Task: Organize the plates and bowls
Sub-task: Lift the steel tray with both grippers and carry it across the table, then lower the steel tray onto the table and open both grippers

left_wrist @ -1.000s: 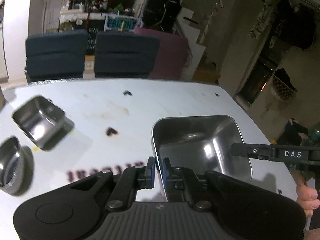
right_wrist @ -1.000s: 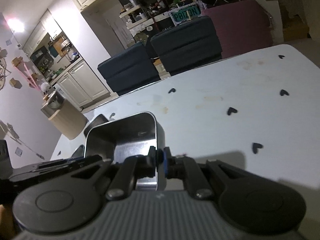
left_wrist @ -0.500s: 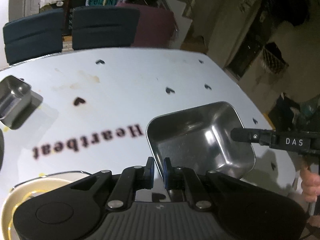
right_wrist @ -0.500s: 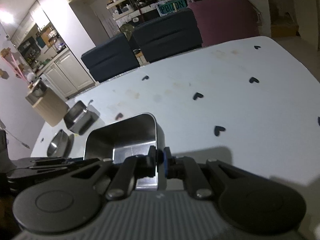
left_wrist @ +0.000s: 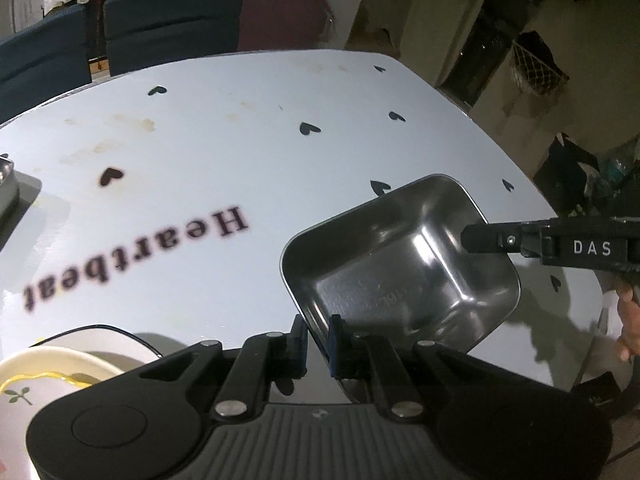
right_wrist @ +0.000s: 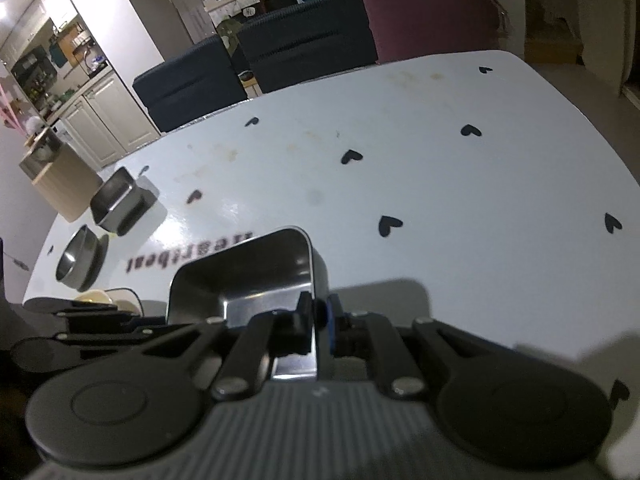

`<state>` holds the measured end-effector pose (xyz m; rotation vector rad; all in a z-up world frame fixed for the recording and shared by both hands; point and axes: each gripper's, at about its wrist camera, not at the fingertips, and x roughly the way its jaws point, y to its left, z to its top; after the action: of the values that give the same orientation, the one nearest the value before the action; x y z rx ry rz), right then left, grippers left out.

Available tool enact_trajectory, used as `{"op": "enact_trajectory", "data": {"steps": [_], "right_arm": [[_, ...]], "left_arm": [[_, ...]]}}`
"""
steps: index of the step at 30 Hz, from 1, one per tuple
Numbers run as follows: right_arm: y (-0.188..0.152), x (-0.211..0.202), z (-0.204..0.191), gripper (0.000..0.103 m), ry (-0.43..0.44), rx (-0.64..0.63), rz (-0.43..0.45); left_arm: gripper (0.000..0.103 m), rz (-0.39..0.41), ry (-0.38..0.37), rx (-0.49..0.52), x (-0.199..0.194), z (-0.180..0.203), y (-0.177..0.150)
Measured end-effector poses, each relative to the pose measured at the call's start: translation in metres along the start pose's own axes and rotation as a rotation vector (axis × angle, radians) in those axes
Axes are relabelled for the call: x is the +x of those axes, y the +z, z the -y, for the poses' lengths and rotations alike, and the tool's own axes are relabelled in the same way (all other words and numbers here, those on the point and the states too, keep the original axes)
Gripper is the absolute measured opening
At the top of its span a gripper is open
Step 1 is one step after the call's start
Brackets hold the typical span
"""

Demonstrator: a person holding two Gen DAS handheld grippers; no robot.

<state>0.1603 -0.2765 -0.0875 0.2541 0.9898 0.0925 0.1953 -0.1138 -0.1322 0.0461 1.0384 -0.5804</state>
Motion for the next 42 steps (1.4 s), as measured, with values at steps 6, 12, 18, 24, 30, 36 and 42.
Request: {"op": "enact_trajectory", "data": {"steps": [6,12,18,24,30,36,42], "right_arm": [[-0.002,0.005,0.001,0.009,-0.023,-0.006,-0.023],[-0.002,0.007,0.004,0.009,-0.038,-0.011,-0.032],[-0.002,0.015,0.001,0.009,-0.055,-0.025,-0.039],[-0.002,0.023,-0.003,0.009,-0.076,-0.046,-0.044],[-0.002,0.031,-0.003,0.007,-0.100,-0.061,-0.061],[-0.005,0.039,-0.003,0.006,-0.119,-0.077,-0.088],[-0.005,0.046,0.000,0.004,-0.119,-0.085,-0.102]], "left_arm": [[0.011,-0.021,0.002,0.011,0.011,0.002,0.001],[0.011,-0.029,0.008,0.019,0.022,0.002,0.000],[0.011,-0.035,0.011,0.018,0.027,0.002,-0.001],[0.012,-0.031,-0.003,0.007,0.026,0.001,-0.001],[0.013,-0.027,-0.006,0.009,0.025,0.001,-0.001],[0.014,-0.022,-0.004,0.004,0.023,0.000,0.000],[0.016,-0.020,-0.011,0.002,0.023,0.000,-0.001]]}}
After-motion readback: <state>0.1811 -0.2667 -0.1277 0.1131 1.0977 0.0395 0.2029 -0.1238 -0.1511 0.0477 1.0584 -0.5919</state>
